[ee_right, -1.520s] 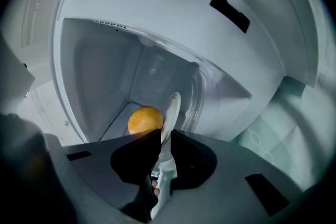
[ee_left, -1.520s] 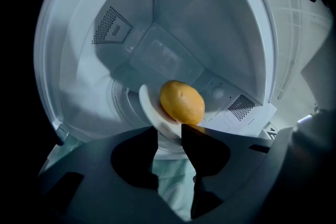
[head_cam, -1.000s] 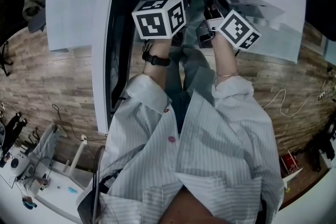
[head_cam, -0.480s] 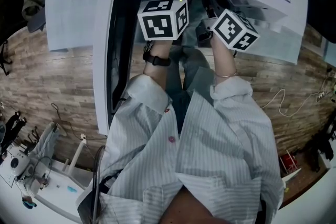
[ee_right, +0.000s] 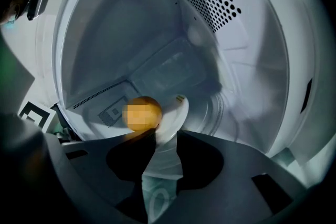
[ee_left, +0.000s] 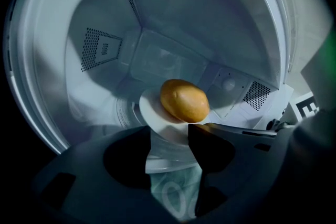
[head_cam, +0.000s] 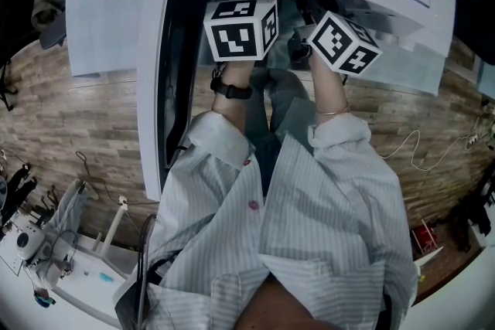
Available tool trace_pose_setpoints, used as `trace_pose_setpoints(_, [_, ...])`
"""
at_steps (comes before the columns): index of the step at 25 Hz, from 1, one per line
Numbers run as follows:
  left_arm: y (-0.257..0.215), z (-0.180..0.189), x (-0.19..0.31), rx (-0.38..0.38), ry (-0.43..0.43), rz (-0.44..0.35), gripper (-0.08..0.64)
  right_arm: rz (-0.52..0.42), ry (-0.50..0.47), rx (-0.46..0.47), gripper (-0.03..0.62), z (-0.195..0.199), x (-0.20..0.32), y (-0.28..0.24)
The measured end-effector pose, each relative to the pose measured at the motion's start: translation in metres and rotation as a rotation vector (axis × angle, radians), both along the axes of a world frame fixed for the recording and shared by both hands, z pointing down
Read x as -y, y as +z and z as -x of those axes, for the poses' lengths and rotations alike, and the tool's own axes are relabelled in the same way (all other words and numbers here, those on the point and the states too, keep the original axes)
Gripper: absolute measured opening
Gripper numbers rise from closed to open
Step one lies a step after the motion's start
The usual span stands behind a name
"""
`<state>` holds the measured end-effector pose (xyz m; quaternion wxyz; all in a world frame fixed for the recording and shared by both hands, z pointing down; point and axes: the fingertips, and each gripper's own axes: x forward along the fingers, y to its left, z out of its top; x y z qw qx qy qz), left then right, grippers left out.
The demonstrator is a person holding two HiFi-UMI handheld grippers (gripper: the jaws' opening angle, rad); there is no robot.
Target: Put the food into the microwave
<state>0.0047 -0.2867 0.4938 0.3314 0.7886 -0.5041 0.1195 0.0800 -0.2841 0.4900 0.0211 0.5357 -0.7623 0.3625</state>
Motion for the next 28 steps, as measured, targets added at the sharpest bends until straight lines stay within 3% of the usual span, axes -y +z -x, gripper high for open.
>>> trace_pose_setpoints(9, [0.0, -0.004, -0.001, -0.024, 0.011, 0.01, 0.216, 0.025, -0.007, -0.039, 0.147, -0.006, 0.0, 0.001])
trace_pose_setpoints(18, [-0.004, 0.002, -0.001, -0.12, -0.006, 0.019, 0.216, 0.019, 0.005, -0.091, 0.179, -0.016, 0.003, 0.001])
trace_pose_setpoints(24, [-0.002, 0.008, -0.003, -0.038, 0.015, 0.004, 0.215, 0.013, 0.007, -0.1, 0.178, -0.015, 0.002, 0.001])
trace_pose_setpoints(28, [-0.004, 0.012, -0.004, -0.054, 0.008, 0.005, 0.215, 0.009, 0.007, -0.102, 0.178, -0.013, 0.0, 0.0])
